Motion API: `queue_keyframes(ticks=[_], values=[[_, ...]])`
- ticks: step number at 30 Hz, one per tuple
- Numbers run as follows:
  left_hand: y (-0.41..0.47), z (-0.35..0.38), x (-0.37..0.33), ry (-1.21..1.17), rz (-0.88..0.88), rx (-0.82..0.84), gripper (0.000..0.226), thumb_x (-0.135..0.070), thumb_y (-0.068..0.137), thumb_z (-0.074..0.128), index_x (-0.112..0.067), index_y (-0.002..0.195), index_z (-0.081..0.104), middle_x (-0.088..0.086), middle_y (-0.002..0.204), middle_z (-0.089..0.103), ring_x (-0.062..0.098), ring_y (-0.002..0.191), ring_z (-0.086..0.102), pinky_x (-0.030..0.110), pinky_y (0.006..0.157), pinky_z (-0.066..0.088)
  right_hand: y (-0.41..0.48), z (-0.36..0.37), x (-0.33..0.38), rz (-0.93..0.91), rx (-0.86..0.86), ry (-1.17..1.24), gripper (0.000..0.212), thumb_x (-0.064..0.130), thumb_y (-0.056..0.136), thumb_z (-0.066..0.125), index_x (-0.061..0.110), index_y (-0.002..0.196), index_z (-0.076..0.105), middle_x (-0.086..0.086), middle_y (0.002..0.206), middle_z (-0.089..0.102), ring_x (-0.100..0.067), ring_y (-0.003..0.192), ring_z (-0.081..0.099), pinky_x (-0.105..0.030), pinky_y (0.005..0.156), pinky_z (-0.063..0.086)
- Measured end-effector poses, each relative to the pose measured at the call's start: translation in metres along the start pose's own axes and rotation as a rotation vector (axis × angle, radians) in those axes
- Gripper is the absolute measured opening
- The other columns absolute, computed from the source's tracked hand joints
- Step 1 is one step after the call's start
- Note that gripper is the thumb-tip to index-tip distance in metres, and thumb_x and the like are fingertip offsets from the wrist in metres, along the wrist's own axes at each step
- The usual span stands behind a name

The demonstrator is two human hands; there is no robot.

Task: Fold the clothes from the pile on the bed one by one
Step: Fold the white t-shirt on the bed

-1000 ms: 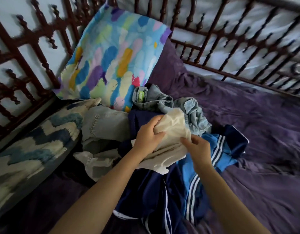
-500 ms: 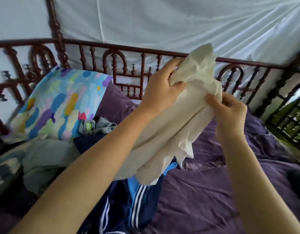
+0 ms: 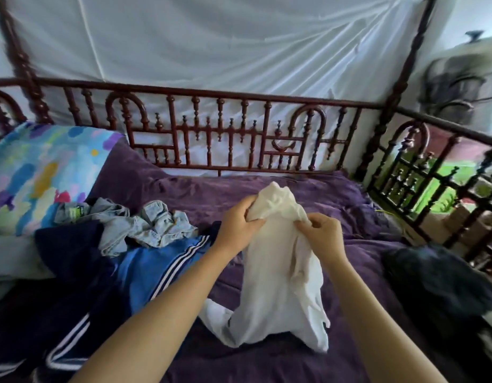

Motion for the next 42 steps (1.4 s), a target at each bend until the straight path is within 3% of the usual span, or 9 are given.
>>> queue_keyframes(ticks=[2,10,15,20,23,27,30,36,42], values=[[-0.005,0.005,-0.008,0.009,0.023,-0.007,0.042,-0.001,0.081,0.066,-0.006,0.121,0.057,0.003,0.105,0.064,0.02,0.095,0.061,0.013,0.073,0.046,-0.001,-0.011,-0.002,-0.01,-0.004,0.002,0.014,0.003,0.081,0.066,-0.01,0.079,0.066,-0.006,0.065,0.055,-0.014,0.063,0.043,-0.026,0.059,0.034],[-0.004,-0.04,-0.065,-0.032,0.143,-0.084,0.036,-0.004,0.081,0.068,-0.006,0.116,0.06,-0.002,0.094,0.061,0.006,0.077,0.057,0.003,0.063,0.043,-0.011,-0.025,0.057,-0.125,-0.052,0.074,0.006,0.01,0.081,0.069,0.015,0.078,0.068,0.013,0.061,0.057,-0.003,0.056,0.047,-0.016,0.057,0.038],[-0.014,-0.076,-0.049,-0.192,0.035,-0.111,0.035,-0.002,0.078,0.07,-0.025,0.1,0.056,-0.011,0.082,0.065,-0.005,0.067,0.062,0.008,0.057,0.048,-0.016,-0.013,0.076,-0.131,-0.061,0.075,0.002,0.01,0.08,0.07,0.009,0.08,0.069,0.01,0.062,0.056,-0.008,0.059,0.046,-0.027,0.064,0.042],[-0.027,-0.112,-0.024,-0.239,-0.067,-0.124,0.033,-0.003,0.076,0.072,-0.031,0.089,0.058,-0.004,0.086,0.065,0.01,0.078,0.063,0.017,0.064,0.049,-0.024,0.006,0.081,-0.082,-0.012,0.124,0.011,0.009,0.079,0.071,0.015,0.073,0.064,0.007,0.067,0.059,-0.012,0.065,0.051,-0.03,0.069,0.047],[-0.028,-0.131,-0.023,-0.299,-0.086,-0.136,0.03,-0.003,0.075,0.072,-0.024,0.094,0.063,-0.003,0.084,0.067,0.008,0.075,0.064,0.015,0.061,0.048,-0.025,0.021,0.094,-0.094,0.042,0.142,0.019,0.011,0.078,0.074,0.02,0.068,0.059,0.001,0.075,0.06,-0.015,0.07,0.052,-0.028,0.067,0.046],[-0.02,-0.167,-0.034,-0.454,-0.101,-0.223,0.024,-0.001,0.076,0.07,-0.021,0.088,0.064,0.0,0.079,0.066,0.018,0.072,0.062,0.03,0.066,0.05,-0.02,0.028,0.116,-0.128,0.058,0.197,0.02,0.014,0.077,0.075,0.019,0.068,0.058,0.001,0.074,0.06,-0.013,0.068,0.052,-0.024,0.063,0.043],[-0.011,-0.18,-0.054,-0.382,-0.04,-0.197,0.023,-0.001,0.077,0.07,-0.022,0.083,0.064,0.0,0.078,0.065,0.016,0.073,0.062,0.029,0.068,0.05,-0.013,0.026,0.127,-0.155,0.044,0.228,0.02,0.016,0.077,0.075,0.021,0.068,0.058,0.007,0.072,0.061,-0.006,0.065,0.054,-0.017,0.058,0.043],[0.004,-0.19,-0.072,-0.186,0.033,-0.197,0.012,-0.005,0.081,0.068,-0.015,0.076,0.063,-0.002,0.071,0.061,0.003,0.056,0.058,0.013,0.049,0.045,0.013,0.01,0.137,-0.157,-0.004,0.241,0.033,0.014,0.079,0.073,0.018,0.061,0.045,0.004,0.06,0.044,-0.009,0.057,0.037,-0.024,0.054,0.031],[0.024,-0.174,-0.059,-0.126,-0.033,-0.097,0.015,-0.009,0.083,0.068,-0.015,0.077,0.056,0.004,0.08,0.06,0.016,0.07,0.058,0.027,0.066,0.046,0.045,-0.014,0.156,-0.185,-0.06,0.234,0.031,0.009,0.078,0.07,0.017,0.064,0.045,0.004,0.06,0.042,-0.009,0.056,0.037,-0.017,0.049,0.032]])
Point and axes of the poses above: each hand's wrist, its own y-axis towards the middle knuckle, its own z-axis out of the palm, x = y × z, the point moved 9 cm from there along y, towards the middle knuckle
